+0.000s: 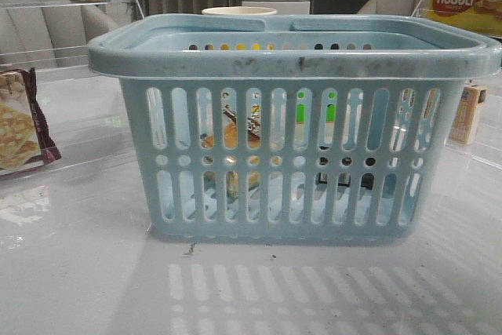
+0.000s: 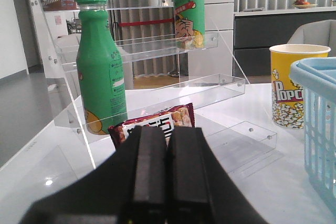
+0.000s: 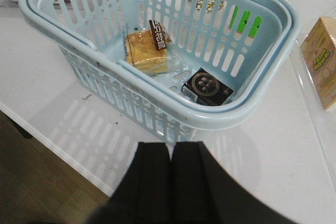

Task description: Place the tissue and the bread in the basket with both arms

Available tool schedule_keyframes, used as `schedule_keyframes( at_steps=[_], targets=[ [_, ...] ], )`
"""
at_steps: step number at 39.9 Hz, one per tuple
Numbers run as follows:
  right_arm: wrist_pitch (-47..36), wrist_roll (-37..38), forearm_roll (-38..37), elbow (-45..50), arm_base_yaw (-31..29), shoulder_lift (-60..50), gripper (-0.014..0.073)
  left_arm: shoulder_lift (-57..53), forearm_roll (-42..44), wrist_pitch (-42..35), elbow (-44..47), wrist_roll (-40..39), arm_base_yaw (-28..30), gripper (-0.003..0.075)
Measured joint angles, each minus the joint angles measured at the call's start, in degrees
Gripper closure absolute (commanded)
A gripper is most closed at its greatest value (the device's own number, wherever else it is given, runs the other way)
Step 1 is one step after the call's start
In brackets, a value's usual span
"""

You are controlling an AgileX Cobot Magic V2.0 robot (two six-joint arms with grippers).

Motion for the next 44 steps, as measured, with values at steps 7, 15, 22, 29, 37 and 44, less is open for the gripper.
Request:
schedule_keyframes(
  at_steps=[7,15,22,29,37,44],
  targets=[
    [0.00,0.00,0.00,0.00,0.00,0.00,0.0537,0.00,0.00,0.00,0.00,0.00,0.00,0.0629],
    [0.00,0.00,0.00,0.00,0.00,0.00,0.0537,0.00,0.00,0.00,0.00,0.00,0.00,0.0629],
    [0.00,0.00,0.00,0.00,0.00,0.00,0.0537,0.00,0.00,0.00,0.00,0.00,0.00,0.0629],
    [-1.01,0.00,0.00,1.38,-0.68,-1.03,0.0537,0.00,0.00,0.00,0.00,0.00,0.00,0.0629],
    [-12.67,0.00,0.00,12.71,-9.83,-9.79,0.0537,0.00,0.00,0.00,0.00,0.00,0.00,0.0629],
    [-27.10,0.00,0.00,28.09,-16.91,-23.61,0.0537,0.00,0.00,0.00,0.00,0.00,0.00,0.0629]
  ],
)
